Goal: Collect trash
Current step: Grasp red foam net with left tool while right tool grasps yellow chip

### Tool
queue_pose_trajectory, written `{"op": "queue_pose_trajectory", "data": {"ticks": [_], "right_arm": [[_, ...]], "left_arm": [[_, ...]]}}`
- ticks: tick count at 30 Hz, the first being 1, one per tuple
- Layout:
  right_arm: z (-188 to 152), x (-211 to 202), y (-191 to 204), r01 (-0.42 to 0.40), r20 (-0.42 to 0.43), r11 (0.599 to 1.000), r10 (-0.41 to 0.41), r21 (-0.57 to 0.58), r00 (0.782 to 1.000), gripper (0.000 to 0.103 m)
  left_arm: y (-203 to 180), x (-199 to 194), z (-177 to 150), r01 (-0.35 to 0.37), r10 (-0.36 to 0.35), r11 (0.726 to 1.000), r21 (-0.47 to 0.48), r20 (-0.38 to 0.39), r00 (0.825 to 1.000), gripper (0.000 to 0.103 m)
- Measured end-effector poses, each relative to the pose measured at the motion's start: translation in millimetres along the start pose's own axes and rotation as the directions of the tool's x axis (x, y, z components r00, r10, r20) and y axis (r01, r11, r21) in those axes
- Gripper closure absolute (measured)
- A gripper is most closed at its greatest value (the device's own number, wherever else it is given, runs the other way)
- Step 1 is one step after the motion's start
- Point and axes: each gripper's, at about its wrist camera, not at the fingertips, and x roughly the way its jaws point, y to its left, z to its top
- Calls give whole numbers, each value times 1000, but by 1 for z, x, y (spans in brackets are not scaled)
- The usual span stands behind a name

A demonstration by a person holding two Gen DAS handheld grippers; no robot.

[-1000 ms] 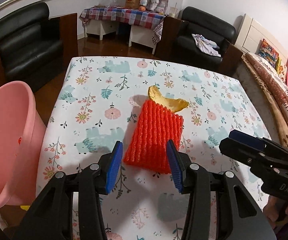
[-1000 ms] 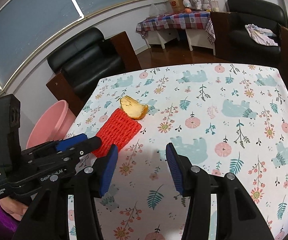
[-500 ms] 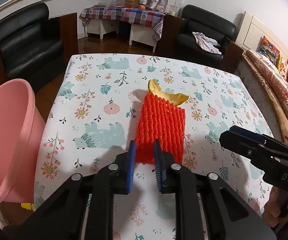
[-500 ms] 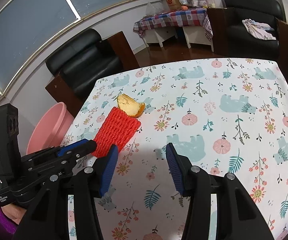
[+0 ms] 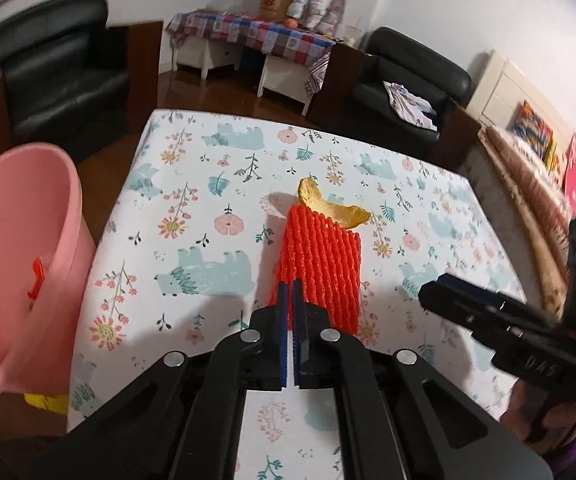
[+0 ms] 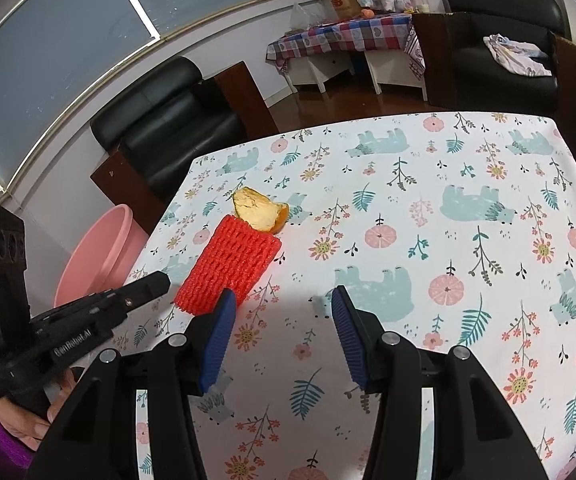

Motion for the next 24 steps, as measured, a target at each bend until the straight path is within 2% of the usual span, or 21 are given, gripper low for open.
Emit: {"op": "queue_pose_trajectory", "data": {"ticks": [6, 8, 9, 10, 13, 17, 21, 24], "right_arm": [[-1, 1, -1, -8, -3, 1000, 8, -3, 1000, 54], [-1, 0, -2, -8, -3, 1000, 8, -2, 1000, 54], [-1, 0, -3, -7, -4, 1000, 7, 1, 1000, 54], [-1, 1, -4, -6, -4, 1000, 7, 3, 1000, 54], [-1, 1, -6, -5, -4, 1000, 5, 6, 1000, 54], [0, 2, -6, -7, -5, 1000, 7, -2, 1000, 54], [1, 5, -6, -8, -9, 1000, 7, -5, 1000, 54], [1, 7, -6, -7, -12, 1000, 7, -7, 1000, 54]], "left_arm": [[1, 13, 1, 21, -25, 998, -54, -62, 998, 100], [0, 16, 0, 30, -34, 998, -57, -71, 997, 88], [-1, 17, 0, 35, -39, 998, -56, -70, 997, 76], [-1, 16, 0, 42, -46, 997, -57, -64, 997, 69], [-3, 16, 1, 44, -48, 997, -56, -60, 997, 67], [-6, 18, 0, -15, 13, 1000, -22, -48, 999, 67], [-9, 14, 3, -40, 40, 999, 8, -22, 999, 67], [-9, 20, 2, -58, 59, 998, 26, -34, 998, 67]]}}
